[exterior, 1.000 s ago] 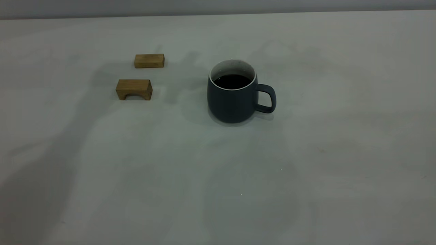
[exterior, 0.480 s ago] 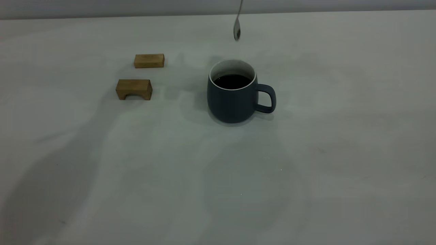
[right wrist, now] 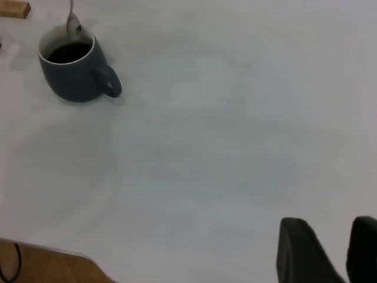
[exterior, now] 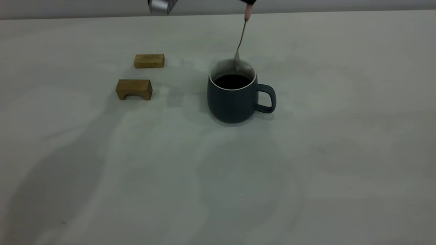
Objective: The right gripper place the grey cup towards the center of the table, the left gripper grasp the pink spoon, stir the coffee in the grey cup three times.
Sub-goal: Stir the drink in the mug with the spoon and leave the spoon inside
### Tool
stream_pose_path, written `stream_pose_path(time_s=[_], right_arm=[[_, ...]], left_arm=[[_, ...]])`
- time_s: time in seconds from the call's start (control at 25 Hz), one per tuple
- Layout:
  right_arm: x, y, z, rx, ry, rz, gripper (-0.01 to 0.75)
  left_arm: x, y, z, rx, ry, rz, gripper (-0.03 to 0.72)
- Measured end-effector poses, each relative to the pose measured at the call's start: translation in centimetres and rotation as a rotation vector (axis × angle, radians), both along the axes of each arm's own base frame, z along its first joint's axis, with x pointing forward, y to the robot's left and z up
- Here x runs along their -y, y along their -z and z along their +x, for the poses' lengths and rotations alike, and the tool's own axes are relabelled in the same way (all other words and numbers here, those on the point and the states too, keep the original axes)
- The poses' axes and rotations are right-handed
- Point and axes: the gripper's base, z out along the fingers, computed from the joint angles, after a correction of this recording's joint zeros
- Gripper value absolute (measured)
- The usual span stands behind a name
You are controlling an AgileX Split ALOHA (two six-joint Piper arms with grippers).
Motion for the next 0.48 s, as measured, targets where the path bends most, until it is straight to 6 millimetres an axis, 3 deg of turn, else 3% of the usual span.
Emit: stream_pose_path(time_s=[0.2, 0.48], right_arm=[[0.0, 0.0, 0.0, 0.000, 0.000, 0.000, 0.237], [0.0, 0.0, 0.0, 0.000, 0.000, 0.000, 0.237]], left_arm=[[-0.1, 2.7, 0.0, -0.044, 0.005, 0.028, 0.167], [-0.3, 5.0, -0.2, -0.003, 0.068, 0.045, 0.167]])
